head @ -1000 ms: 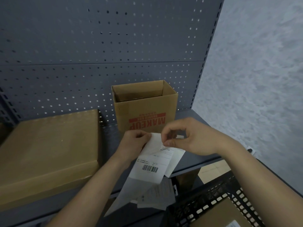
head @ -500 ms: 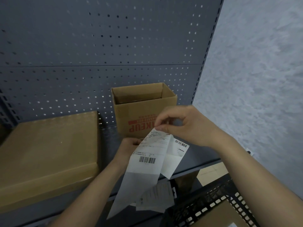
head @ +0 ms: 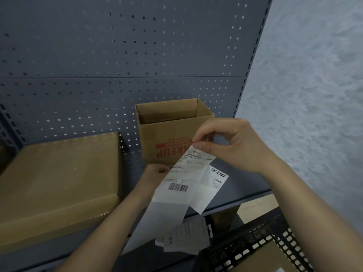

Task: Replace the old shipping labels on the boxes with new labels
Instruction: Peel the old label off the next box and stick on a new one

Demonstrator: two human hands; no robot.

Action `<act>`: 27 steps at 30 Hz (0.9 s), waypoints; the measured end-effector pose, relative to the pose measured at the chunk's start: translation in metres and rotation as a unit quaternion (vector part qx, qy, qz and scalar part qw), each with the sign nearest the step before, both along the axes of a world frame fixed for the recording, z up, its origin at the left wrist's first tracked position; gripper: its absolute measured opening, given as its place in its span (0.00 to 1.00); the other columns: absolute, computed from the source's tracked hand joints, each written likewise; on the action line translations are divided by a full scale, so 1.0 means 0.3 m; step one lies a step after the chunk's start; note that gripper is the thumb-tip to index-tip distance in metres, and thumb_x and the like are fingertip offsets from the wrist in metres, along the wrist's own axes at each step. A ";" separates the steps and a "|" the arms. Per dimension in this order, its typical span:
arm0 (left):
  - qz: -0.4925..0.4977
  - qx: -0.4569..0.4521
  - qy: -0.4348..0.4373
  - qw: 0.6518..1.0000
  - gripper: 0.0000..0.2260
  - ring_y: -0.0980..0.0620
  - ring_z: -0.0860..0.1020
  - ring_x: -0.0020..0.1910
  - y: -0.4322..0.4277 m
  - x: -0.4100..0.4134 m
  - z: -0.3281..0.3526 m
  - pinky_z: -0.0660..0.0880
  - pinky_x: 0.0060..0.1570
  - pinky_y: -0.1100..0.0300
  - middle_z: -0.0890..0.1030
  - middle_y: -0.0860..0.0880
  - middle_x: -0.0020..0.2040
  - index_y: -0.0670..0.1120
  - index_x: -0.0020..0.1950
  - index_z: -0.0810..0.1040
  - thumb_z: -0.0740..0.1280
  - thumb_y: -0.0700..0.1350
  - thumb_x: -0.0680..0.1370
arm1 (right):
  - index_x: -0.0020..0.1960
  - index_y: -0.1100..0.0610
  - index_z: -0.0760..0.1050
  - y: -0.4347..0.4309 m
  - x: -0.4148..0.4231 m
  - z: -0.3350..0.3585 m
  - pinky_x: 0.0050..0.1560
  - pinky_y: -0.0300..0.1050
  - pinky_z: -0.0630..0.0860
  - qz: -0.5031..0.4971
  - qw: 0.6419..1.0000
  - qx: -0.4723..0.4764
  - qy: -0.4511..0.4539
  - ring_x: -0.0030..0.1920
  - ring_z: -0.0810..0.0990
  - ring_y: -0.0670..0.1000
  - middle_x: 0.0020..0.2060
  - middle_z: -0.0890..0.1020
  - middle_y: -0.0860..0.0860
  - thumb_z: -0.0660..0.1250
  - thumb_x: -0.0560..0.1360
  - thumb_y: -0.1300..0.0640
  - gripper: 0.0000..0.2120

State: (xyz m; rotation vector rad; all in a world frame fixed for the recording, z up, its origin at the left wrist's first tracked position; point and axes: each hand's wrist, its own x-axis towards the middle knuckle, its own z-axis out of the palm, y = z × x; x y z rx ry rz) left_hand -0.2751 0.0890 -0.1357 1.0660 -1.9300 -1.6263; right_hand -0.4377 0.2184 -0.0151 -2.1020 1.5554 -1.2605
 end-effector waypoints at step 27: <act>-0.053 0.173 0.110 0.977 0.26 0.44 0.78 0.40 0.049 0.133 0.103 0.73 0.38 0.56 0.82 0.38 0.46 0.35 0.51 0.83 0.67 0.59 0.71 | 0.45 0.53 0.82 -0.030 -0.017 -0.002 0.49 0.47 0.79 -0.021 0.999 0.021 -0.030 0.44 0.82 0.52 0.41 0.84 0.47 0.73 0.73 0.60 0.03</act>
